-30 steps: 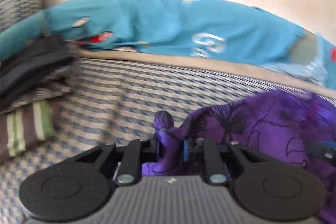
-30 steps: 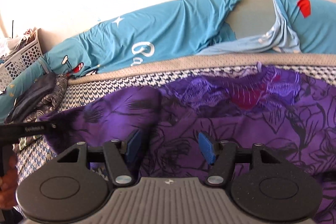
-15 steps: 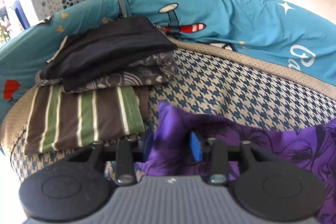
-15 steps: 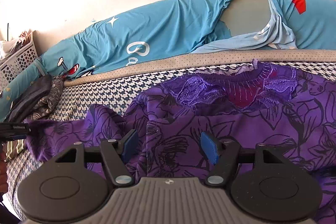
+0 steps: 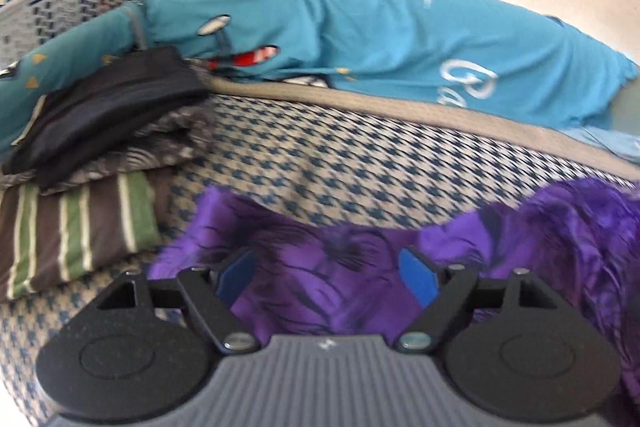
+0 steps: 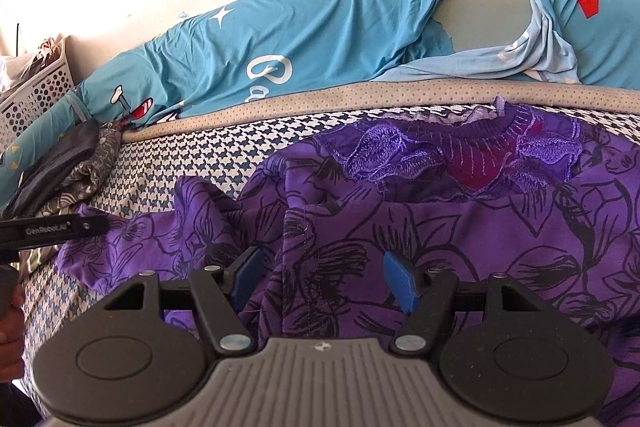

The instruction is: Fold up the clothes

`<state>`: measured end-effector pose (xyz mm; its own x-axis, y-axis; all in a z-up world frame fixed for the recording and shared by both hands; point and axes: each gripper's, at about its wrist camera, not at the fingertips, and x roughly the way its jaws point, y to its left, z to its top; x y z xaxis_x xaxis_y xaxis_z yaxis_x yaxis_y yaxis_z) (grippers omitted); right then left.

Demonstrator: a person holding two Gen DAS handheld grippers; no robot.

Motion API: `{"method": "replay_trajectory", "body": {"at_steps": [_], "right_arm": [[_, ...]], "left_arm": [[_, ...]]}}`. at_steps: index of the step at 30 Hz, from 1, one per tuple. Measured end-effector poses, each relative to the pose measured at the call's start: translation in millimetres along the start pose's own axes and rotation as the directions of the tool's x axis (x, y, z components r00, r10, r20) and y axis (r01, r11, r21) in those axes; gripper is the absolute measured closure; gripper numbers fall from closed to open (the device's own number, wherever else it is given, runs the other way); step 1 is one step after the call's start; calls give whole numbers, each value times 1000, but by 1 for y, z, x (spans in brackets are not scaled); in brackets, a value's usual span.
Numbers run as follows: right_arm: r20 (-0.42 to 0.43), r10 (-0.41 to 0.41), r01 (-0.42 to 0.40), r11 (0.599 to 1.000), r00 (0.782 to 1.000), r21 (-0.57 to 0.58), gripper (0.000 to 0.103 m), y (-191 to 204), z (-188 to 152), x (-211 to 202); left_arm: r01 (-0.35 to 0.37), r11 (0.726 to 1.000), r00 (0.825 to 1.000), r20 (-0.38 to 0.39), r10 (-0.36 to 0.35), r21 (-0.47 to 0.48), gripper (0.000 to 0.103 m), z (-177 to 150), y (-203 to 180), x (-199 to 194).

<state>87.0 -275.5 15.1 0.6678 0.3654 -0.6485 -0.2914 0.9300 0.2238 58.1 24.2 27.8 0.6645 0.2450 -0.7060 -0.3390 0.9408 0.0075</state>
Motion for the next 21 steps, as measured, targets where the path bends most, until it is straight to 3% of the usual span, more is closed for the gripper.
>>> {"method": "replay_trajectory", "body": {"at_steps": [9,15,21], "right_arm": [[-2,17,-17,1000,1000,-26,35,2,-1,1],[-6,18,-18,1000,1000,-21,35,1,0,1],[-12,10,-10,999,1000,-52,35,6,-2,2]], "left_arm": [[95,988,995,-53,-89,122,10,-22,-48,14],[70,987,989,-137,-49,148,10,-34,-57,35],[-27,990,990,-133,45,136,1,-38,-44,39]]}}
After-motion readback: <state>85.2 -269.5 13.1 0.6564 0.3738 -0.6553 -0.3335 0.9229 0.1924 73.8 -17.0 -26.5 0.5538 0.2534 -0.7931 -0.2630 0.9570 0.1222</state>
